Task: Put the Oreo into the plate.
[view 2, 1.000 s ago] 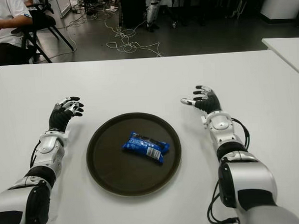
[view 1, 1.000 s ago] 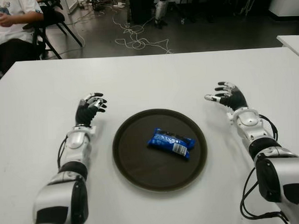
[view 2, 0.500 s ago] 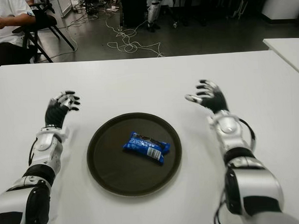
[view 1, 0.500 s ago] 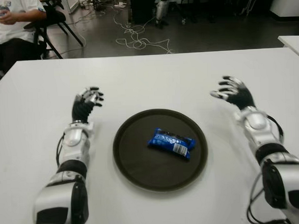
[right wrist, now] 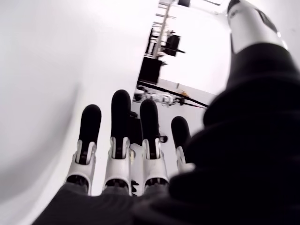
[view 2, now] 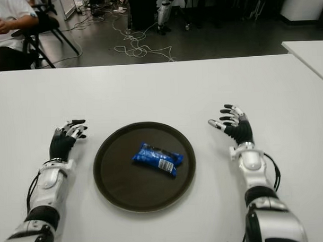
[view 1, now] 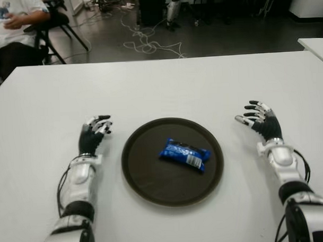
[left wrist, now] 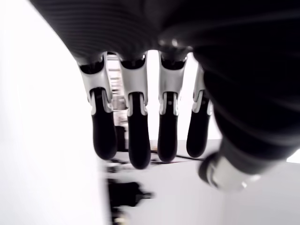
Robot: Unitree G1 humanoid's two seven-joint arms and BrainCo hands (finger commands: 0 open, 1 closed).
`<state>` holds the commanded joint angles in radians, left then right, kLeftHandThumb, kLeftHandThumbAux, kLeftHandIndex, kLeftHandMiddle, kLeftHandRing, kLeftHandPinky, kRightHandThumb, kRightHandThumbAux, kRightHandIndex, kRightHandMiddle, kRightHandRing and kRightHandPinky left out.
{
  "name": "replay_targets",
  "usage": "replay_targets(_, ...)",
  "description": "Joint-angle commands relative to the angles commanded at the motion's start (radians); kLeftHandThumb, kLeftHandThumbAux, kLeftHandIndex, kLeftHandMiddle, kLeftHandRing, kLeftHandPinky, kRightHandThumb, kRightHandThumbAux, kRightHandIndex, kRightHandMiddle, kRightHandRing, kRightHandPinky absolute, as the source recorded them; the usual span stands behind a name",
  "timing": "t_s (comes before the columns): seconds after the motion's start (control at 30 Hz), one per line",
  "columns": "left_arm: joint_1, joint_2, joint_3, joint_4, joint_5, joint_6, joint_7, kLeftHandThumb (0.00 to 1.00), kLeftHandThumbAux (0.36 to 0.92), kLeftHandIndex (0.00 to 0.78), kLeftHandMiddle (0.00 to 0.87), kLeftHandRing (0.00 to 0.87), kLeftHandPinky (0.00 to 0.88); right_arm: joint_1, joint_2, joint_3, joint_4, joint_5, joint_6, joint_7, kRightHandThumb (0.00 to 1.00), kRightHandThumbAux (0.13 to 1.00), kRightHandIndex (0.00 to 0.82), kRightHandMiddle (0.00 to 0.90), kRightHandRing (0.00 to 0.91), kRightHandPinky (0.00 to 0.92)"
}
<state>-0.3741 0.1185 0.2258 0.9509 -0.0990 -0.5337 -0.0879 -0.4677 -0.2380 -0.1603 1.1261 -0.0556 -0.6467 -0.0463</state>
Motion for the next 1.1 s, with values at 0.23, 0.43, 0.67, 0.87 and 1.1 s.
replay_targets(0.23, 0.016, 0.010, 0.009, -0.001, -0.017, 0.013, 0.002, 0.496, 0.715, 0.304, 0.276, 0.280, 0.333, 0.015, -0.009, 0.034, 0.032, -0.051, -0.028, -0.051, 0.018, 0.684, 0.225, 0.303, 0.320, 0.352)
replay_targets(0.43, 0.015, 0.017, 0.017, 0.009, -0.022, 0.014, 0.000, 0.286, 0.705, 0.201, 0.259, 0.267, 0.314, 0.021, -0.014, 0.061, 0.028, -0.087, -0.032, -0.102, 0.007, 0.656, 0.234, 0.307, 0.319, 0.333)
replay_targets(0.67, 0.008, 0.015, 0.028, 0.018, -0.035, 0.015, -0.010, 0.286, 0.711, 0.192, 0.258, 0.272, 0.326, 0.017, -0.022, 0.076, 0.037, -0.102, -0.031, -0.123, 0.002, 0.635, 0.232, 0.302, 0.312, 0.331)
replay_targets(0.87, 0.003, 0.019, 0.031, 0.030, -0.038, 0.015, -0.015, 0.291, 0.708, 0.190, 0.257, 0.274, 0.332, 0.013, -0.022, 0.083, 0.047, -0.099, -0.028, -0.121, 0.000, 0.617, 0.238, 0.298, 0.315, 0.347)
replay_targets(1.1, -0.006, 0.024, 0.036, 0.050, -0.039, 0.018, -0.012, 0.275, 0.720, 0.198, 0.257, 0.270, 0.324, 0.017, -0.017, 0.085, 0.054, -0.091, -0.036, -0.109, 0.001, 0.606, 0.235, 0.295, 0.316, 0.339)
